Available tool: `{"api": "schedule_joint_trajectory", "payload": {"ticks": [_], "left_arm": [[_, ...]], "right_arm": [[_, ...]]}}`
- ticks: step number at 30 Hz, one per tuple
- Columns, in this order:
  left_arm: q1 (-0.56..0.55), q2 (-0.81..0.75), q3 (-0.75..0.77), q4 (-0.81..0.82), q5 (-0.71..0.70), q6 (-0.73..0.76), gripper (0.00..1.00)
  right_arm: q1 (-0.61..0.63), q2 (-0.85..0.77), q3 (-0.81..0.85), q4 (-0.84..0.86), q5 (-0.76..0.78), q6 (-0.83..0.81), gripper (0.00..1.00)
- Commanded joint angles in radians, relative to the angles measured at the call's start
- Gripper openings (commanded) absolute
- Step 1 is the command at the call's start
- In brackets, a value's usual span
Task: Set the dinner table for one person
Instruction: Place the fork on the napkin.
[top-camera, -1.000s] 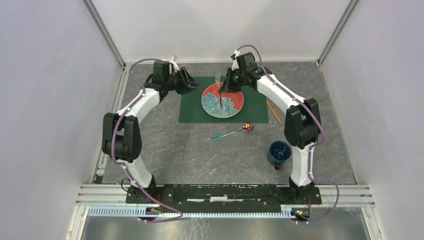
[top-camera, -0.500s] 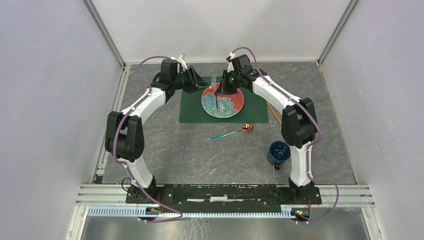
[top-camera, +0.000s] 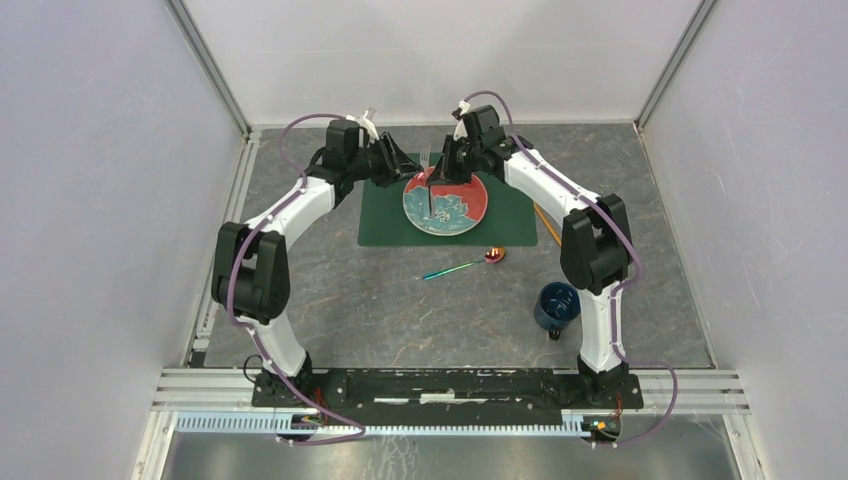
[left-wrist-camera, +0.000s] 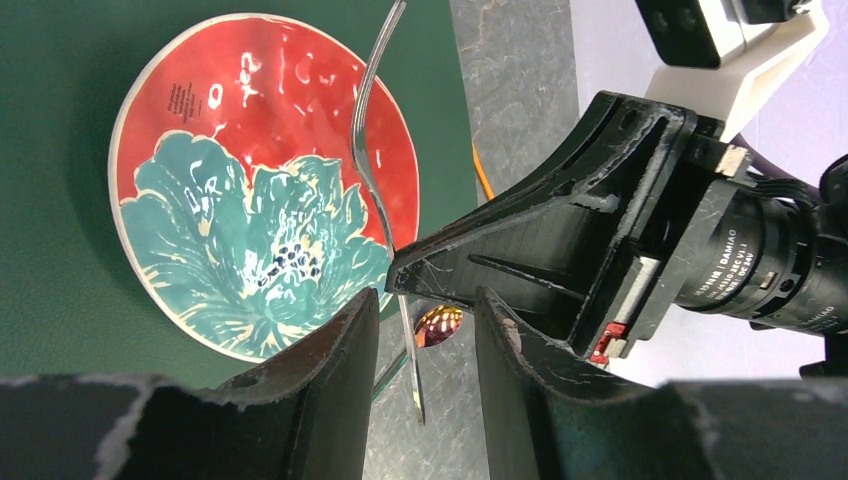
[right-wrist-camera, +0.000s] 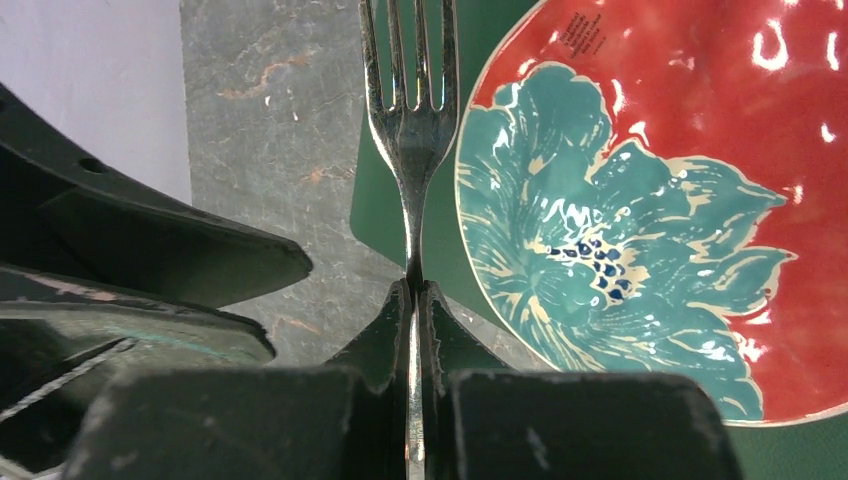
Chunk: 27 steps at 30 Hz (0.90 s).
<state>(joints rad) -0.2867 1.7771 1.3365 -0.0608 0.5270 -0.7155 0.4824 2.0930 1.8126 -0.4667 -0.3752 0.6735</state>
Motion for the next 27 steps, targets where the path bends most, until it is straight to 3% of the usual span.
{"api": "schedule_joint_trajectory", "payload": {"ticks": [1, 16, 27], "left_arm": [[-0.012, 0.029, -0.013, 0.058, 0.004, -0.028, 0.46], [-0.026, 0.072, -0.011, 0.086, -0.016, -0.015, 0.46], [-0.027, 0.122, 0.07, 0.092, -0.012, -0.016, 0.45]], "right_arm": [[0.005, -0.006, 0.052, 0.048, -0.032, 0.021, 0.0], [0.004, -0.031, 0.058, 0.044, -0.042, 0.022, 0.0], [0.005, -0.083, 0.0, 0.041, -0.037, 0.014, 0.0]]}}
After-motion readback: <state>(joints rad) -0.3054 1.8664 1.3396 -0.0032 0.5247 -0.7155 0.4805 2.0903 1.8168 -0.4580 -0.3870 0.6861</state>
